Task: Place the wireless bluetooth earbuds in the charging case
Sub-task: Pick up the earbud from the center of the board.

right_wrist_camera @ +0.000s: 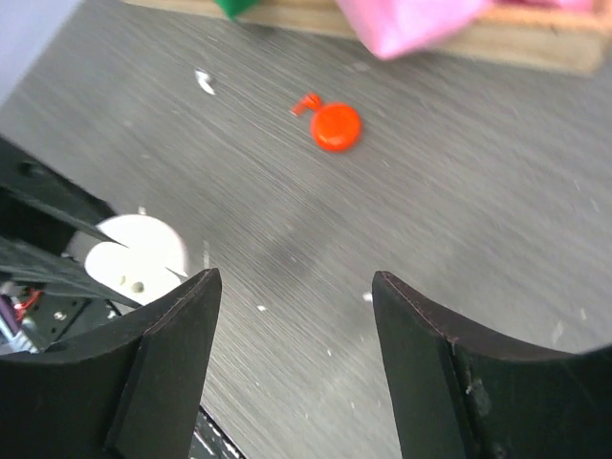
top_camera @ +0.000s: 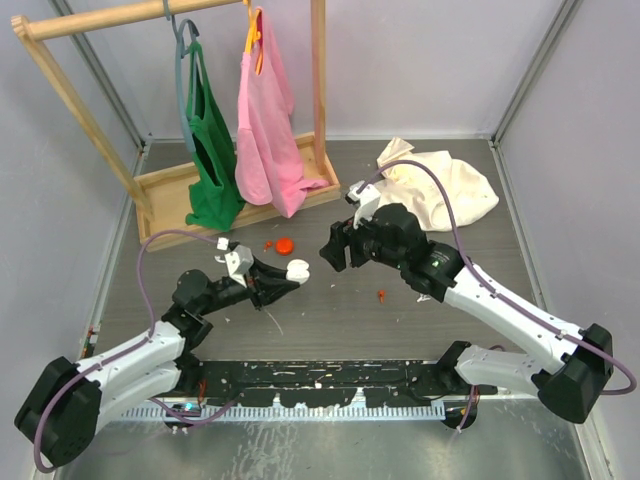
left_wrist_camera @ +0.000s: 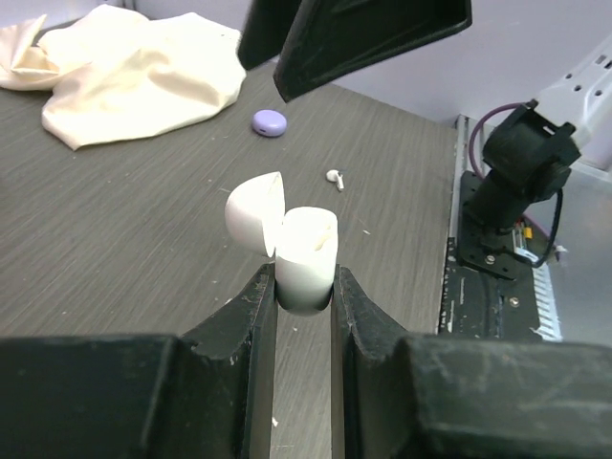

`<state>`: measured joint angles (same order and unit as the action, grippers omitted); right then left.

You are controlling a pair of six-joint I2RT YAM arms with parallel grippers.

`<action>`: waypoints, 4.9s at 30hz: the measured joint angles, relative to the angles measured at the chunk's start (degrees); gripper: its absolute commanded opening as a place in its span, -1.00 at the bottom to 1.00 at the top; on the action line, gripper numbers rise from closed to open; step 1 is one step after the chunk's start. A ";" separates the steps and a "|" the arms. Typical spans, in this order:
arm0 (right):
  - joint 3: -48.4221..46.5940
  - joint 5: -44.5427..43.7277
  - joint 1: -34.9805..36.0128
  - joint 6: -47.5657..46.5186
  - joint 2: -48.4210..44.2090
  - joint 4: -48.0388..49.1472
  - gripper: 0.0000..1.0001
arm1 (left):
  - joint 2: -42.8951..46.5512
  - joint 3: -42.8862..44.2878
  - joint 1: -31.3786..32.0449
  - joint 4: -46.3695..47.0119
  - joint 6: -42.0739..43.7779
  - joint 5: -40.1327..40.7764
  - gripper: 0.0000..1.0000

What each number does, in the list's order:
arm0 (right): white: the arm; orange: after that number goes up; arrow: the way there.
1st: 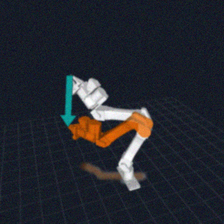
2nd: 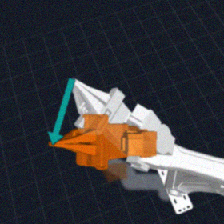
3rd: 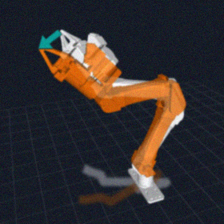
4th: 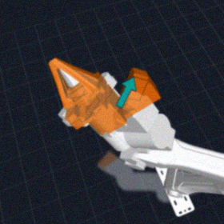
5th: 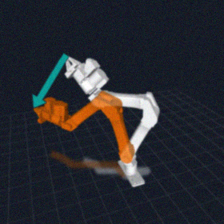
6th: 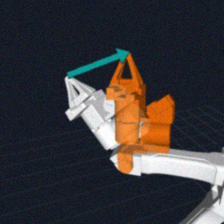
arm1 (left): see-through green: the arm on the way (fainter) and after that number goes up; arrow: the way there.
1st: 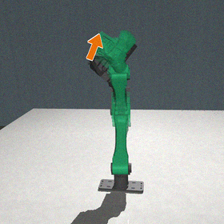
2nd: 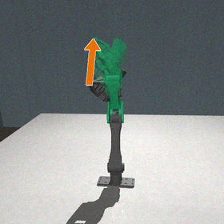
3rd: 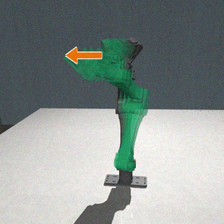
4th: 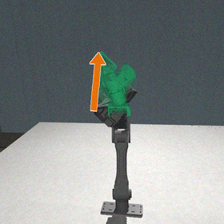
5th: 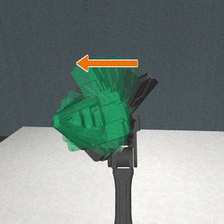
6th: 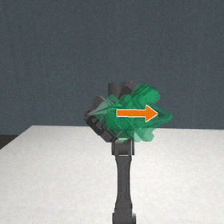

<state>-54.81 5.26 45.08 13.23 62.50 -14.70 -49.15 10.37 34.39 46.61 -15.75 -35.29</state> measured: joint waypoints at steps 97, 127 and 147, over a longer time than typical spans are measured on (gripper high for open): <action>7.06 -15.67 -22.88 18.88 25.03 -20.92 -0.26 | 2.75 -2.29 2.34 -7.72 11.10 5.57 -0.80; 5.46 -14.29 -22.71 24.94 26.86 -22.51 -0.53 | 2.75 -2.23 3.17 -8.52 12.20 5.57 -0.79; 5.03 -23.10 -10.64 23.06 18.27 -21.57 -0.51 | 2.51 -2.14 3.50 -8.81 12.28 5.57 -0.78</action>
<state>-49.78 -17.85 34.44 36.29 80.77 -36.27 -46.63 8.23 37.89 37.80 -3.46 -29.71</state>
